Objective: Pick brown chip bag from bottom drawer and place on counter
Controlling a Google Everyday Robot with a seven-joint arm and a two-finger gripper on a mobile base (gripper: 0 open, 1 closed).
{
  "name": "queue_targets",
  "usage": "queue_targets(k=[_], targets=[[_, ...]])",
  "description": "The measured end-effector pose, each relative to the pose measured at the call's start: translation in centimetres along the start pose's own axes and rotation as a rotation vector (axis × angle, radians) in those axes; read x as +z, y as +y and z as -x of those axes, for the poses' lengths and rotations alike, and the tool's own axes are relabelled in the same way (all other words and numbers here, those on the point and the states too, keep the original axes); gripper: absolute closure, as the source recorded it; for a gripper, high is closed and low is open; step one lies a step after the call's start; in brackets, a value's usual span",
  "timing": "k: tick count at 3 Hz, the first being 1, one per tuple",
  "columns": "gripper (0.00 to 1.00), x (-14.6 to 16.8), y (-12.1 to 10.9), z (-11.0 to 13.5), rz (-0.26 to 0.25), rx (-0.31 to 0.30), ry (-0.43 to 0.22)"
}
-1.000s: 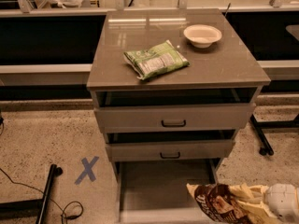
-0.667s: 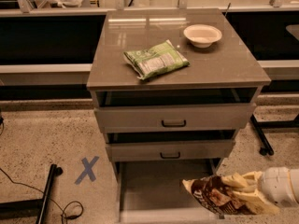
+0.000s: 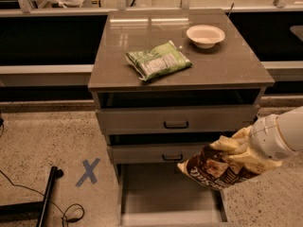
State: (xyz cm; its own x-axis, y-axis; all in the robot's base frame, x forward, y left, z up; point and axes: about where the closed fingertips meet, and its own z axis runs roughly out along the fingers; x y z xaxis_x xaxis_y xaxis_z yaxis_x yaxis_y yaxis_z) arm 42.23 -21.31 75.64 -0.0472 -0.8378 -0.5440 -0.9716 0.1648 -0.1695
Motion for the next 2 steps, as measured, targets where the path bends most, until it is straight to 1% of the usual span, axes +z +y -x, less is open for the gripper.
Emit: queue_targets(k=[1, 2], targets=[[1.00, 0.0, 0.0, 0.0, 0.000, 0.000, 0.000], [1.00, -0.8, -0.7, 1.3, -0.029, -0.058, -0.027]])
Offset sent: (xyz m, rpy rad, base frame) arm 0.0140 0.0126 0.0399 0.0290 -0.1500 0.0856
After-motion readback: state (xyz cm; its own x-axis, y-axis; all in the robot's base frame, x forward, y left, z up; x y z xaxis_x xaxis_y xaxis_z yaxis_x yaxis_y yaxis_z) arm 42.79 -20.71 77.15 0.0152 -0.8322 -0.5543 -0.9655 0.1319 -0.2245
